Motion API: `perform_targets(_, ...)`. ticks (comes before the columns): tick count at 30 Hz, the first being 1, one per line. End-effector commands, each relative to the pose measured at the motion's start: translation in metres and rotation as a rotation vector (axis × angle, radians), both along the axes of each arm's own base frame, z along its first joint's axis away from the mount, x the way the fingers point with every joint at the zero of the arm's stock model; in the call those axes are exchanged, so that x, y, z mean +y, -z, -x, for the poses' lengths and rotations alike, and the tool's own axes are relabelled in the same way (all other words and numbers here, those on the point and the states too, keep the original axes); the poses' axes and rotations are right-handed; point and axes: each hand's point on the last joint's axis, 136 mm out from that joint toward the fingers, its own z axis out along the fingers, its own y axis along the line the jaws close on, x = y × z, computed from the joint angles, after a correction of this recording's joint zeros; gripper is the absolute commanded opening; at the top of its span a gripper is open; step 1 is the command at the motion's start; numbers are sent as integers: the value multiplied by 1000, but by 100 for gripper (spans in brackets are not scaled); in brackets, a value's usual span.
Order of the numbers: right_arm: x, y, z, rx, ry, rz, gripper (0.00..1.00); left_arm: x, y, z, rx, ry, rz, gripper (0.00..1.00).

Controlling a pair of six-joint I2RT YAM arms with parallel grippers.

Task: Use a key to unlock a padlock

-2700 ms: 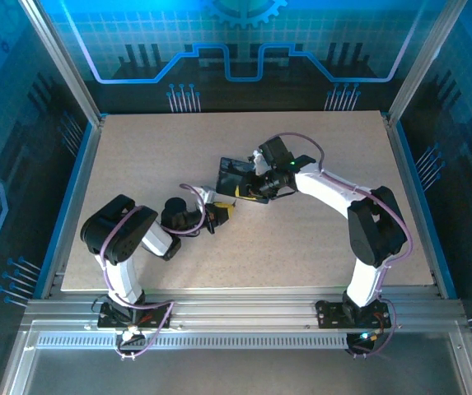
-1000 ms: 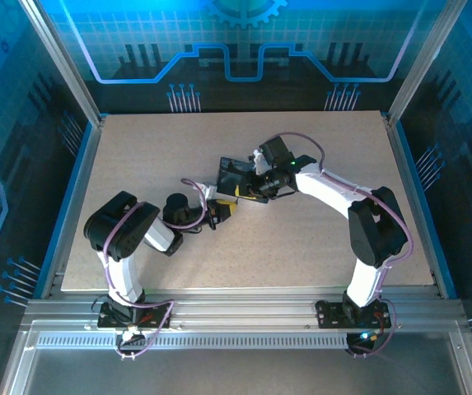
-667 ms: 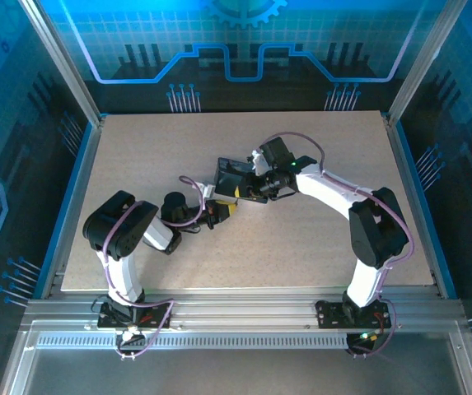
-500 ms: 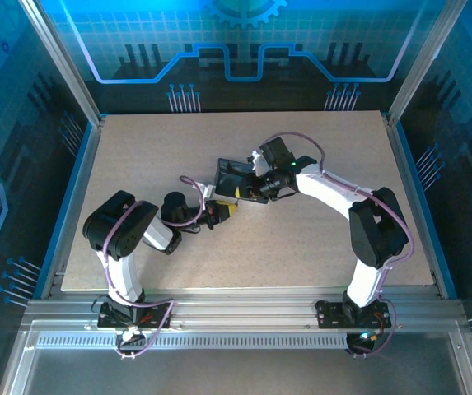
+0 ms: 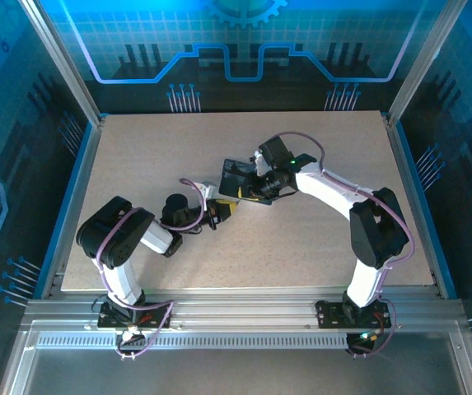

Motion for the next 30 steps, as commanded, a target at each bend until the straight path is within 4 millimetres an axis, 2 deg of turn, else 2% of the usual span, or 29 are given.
perform_targets(1, 11, -13, 14, 50, 4, -38, 0, 1, -25, -8, -120, -45, 17, 0)
perform_targets(11, 23, -21, 10, 101, 53, -186, 0, -14, -19, -8, -64, -15, 62, 0)
perform_targets(17, 25, -21, 11, 115, 45, -248, 0, -14, -31, -11, -20, 17, 127, 0)
perform_targets(23, 16, -24, 10, 130, 61, -282, 0, -5, -48, -9, -45, 15, 149, 0)
perform_targets(30, 16, -33, 13, 131, 58, -302, 0, -5, -58, -5, -68, 27, 160, 0)
